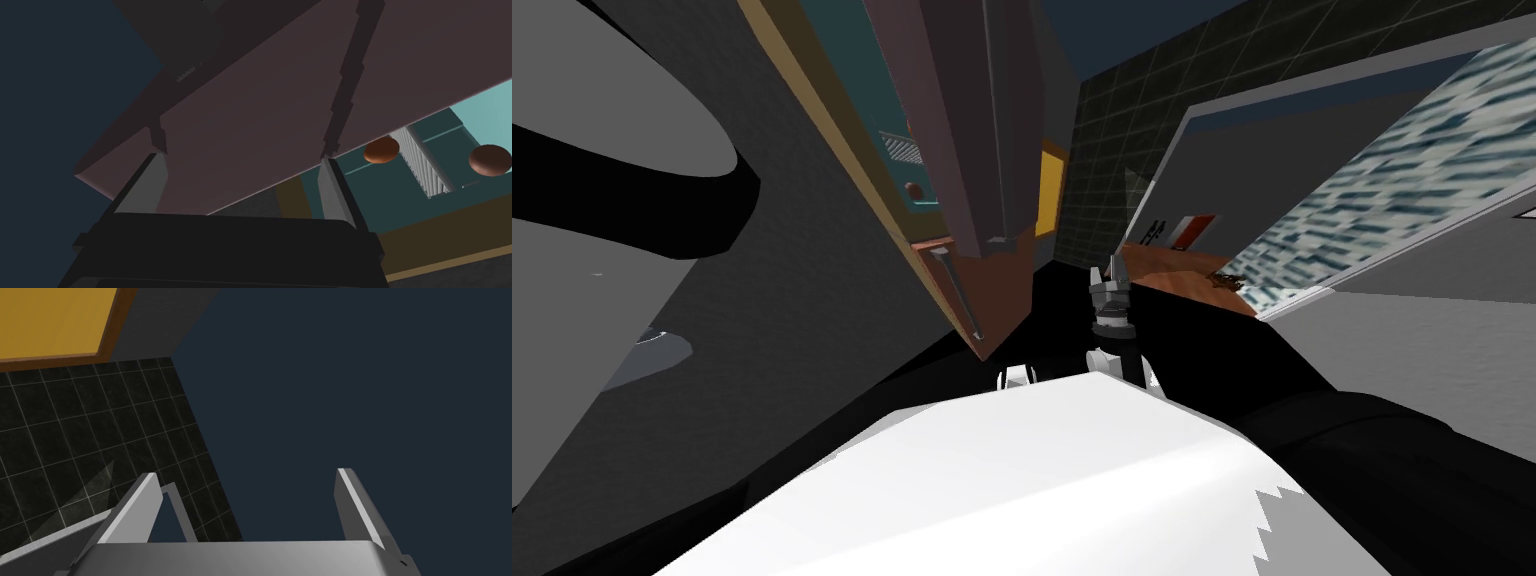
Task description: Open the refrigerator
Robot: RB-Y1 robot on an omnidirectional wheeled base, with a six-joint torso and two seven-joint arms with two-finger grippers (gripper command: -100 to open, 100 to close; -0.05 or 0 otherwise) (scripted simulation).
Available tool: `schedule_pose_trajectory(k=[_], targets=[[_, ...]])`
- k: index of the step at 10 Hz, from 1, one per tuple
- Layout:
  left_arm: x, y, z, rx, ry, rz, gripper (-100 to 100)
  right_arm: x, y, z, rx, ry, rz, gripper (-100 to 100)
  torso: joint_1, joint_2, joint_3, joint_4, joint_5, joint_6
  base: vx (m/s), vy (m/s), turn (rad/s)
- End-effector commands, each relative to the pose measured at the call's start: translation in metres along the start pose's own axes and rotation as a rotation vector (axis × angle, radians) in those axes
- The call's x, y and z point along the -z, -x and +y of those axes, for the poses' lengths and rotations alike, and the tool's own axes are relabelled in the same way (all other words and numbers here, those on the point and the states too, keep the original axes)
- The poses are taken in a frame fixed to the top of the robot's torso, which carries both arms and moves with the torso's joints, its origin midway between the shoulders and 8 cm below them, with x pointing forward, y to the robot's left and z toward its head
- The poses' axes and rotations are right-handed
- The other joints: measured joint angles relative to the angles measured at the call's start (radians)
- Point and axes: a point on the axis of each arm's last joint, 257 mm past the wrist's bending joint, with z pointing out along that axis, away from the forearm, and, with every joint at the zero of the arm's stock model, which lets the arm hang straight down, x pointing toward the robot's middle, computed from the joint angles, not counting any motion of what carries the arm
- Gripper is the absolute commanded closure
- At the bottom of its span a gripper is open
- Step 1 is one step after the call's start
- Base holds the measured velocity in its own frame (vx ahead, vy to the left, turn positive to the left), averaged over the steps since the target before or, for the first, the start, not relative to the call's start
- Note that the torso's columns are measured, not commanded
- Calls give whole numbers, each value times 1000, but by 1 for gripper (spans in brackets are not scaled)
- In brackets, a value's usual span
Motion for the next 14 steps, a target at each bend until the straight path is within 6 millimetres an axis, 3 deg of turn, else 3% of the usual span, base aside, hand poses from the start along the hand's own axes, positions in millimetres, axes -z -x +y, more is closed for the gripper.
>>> schedule_pose_trajectory(k=[1,4,11,12,14], targets=[[0,6,4,-1,29,-33,100,0,0,0,0,0,0,0,1,1,1,0,1,-1,-55,-190,105],[0,12,7,-2,55,-69,100,0,0,0,0,0,0,0,-19,6,5,2,-8,2,-58,-270,81],[3,30,17,-4,126,-165,100,0,0,0,0,0,0,0,-7,3,3,2,-2,-1,-73,-275,69],[2,34,21,-4,143,-188,-100,0,0,0,0,0,0,0,2,3,2,2,0,0,-3,-146,49],[0,37,24,-5,154,-207,-100,0,0,0,0,0,0,0,-2,1,1,0,0,-1,2,-203,46]])
